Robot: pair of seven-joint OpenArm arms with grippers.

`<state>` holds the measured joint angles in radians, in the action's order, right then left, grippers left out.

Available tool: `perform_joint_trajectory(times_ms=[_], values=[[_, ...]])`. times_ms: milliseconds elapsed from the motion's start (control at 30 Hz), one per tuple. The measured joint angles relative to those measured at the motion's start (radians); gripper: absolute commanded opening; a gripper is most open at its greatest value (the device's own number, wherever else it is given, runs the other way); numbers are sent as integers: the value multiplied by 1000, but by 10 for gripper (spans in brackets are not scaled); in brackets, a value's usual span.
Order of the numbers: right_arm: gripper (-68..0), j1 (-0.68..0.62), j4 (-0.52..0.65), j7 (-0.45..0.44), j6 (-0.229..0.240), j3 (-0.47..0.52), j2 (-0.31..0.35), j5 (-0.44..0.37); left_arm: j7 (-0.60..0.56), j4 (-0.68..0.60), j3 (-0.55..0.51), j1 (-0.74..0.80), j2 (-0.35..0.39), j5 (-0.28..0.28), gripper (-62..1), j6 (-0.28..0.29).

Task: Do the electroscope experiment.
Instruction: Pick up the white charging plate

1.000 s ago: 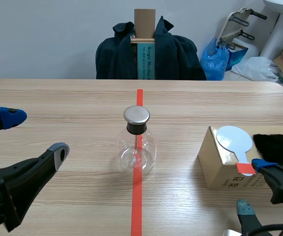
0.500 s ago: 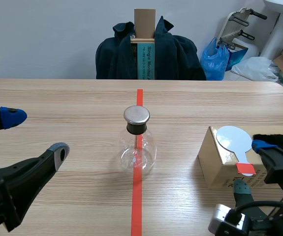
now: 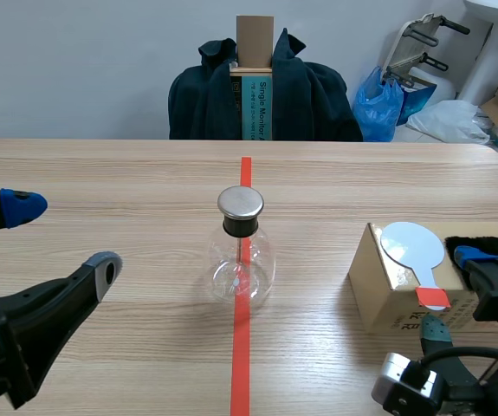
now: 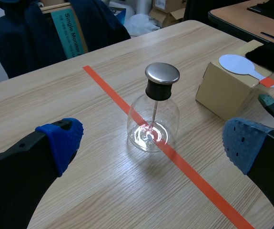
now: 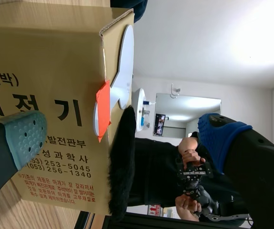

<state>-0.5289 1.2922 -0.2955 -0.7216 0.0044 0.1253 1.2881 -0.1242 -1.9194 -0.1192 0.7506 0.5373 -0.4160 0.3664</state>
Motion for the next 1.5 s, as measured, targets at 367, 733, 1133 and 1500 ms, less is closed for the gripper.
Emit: perform_joint_trajectory(times_ms=[367,733,1133,1500], values=[[4,0,0,-32,0,0,0,23,0,0,0,0,0,0,14,0],[-81,0,0,-36,0,0,0,37,0,0,0,0,0,0,14,0],[-268,0,0,-36,0,0,0,37,0,0,0,0,0,0,14,0],[-375,0,0,-36,0,0,0,51,0,0,0,0,0,0,14,0]])
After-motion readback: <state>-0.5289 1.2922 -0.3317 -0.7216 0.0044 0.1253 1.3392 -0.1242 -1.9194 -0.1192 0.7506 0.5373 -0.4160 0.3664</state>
